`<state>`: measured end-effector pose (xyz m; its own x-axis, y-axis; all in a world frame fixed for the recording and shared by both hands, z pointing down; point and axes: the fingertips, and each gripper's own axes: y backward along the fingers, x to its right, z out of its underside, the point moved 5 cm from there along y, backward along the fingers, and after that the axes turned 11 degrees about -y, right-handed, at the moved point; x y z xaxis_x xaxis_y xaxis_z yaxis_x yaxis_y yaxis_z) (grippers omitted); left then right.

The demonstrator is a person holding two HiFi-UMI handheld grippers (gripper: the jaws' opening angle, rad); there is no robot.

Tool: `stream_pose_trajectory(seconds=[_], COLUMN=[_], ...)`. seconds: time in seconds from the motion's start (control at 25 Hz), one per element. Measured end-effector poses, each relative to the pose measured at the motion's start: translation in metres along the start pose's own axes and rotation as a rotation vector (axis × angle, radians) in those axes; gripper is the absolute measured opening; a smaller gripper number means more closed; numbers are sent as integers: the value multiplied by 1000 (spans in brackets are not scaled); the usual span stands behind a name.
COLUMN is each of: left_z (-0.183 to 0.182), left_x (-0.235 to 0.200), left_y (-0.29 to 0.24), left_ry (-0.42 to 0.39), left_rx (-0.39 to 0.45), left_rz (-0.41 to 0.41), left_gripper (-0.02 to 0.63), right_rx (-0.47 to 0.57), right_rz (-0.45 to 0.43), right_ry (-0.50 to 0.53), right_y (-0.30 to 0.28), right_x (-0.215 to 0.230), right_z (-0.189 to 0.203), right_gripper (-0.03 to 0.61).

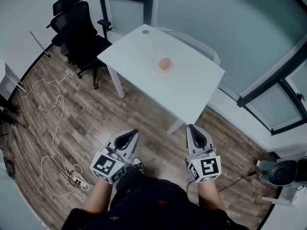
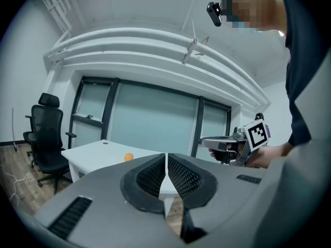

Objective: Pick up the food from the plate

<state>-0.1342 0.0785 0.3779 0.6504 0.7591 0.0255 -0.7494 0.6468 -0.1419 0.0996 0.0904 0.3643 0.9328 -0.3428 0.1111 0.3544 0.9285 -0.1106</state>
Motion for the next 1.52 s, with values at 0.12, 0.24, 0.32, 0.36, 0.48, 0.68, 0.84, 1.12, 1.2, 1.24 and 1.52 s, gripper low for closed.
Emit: stream_pose_trajectory(seconds=[0.12,0.24,0.32,0.36,0.48,0.68,0.84,1.12,1.2,1.24,1.52], left_z=[-1,6,11,12,13,12,2,-18,-24,-26,-32], left_x=[-42,-79,-98,-107,-130,-156,-171,-188,-195,-199,-235], left_y=[-8,-19,-28,-32,-35,-52,-80,-148,-177,-192,-271], left_ry=[6,34,40,37,33,28,26,24,25,27,46], left_rx=[5,6,6,4,-5,-11,-5,3,-5,-11,-28], left_rz=[15,38,58,65,72,80,65,66,62,52,-15], left_gripper=[34,34,34,34,34,34,34,32,32,32,32], right_rx=[-9,-17,-19,-20,-25,-35,-30,-18,-18,-20,-61], right_rz=[30,47,57,63,81,94,94,75,68,64,4], right_ry=[29,70,86,82,65,88,55,35,22,14,-31], right_y=[-36,-70,-90,-100,-122,-149,-178,-238,-254,-263,-326], right_x=[-10,-21,-23,-23,-24,-15,14,79,104,117,178], right_z=[-14,-24,-28,-28,-25,-26,-24,-34,-37,-38,-24], right_gripper=[31,31,31,31,31,31,30,31,31,31,31])
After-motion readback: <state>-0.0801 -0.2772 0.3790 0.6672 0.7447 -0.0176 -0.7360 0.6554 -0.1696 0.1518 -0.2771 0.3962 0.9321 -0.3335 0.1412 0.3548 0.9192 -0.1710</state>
